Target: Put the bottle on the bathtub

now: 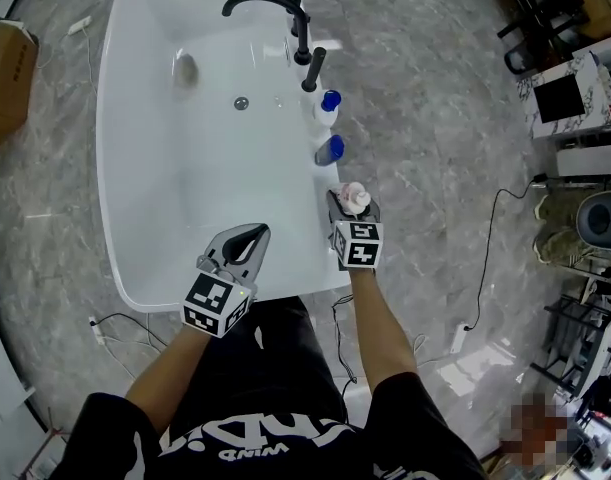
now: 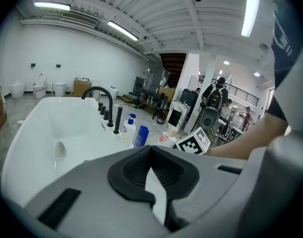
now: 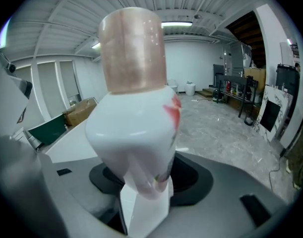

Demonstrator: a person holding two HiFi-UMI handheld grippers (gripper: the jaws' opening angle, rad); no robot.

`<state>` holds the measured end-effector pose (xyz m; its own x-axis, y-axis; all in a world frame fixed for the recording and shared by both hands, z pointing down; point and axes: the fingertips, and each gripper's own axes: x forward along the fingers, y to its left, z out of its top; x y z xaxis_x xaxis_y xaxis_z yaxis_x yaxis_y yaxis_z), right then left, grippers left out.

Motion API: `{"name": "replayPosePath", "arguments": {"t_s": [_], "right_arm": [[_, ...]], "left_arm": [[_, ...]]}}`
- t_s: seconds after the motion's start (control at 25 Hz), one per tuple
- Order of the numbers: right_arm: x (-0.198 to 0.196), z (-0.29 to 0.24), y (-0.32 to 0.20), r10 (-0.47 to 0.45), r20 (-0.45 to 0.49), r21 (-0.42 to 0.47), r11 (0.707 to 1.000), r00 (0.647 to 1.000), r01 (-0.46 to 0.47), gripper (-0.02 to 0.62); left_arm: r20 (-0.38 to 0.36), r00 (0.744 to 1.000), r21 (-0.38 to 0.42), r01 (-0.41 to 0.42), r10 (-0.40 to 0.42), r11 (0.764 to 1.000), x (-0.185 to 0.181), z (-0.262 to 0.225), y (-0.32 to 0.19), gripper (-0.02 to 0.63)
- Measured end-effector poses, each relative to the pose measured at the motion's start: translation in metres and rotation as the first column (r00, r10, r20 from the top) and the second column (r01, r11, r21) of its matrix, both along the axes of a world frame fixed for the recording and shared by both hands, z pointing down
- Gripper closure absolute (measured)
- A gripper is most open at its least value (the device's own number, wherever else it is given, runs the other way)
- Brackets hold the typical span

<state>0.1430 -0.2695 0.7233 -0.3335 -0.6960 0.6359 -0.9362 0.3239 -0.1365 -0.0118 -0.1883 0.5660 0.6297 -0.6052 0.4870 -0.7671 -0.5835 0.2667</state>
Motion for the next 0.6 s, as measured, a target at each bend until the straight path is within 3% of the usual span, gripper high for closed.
{"name": "replayPosePath", "arguments": {"t_s": [0.6], "right_arm": [[-0.013, 0.028, -0.01, -0.054, -0.005, 0.014, 0.998, 0.999, 0.054, 0.35]], "left_arm": [[0.004, 1.0, -0.05, 0.007, -0.007, 0.999, -0.003, 0.018, 0.003, 0.598]]}}
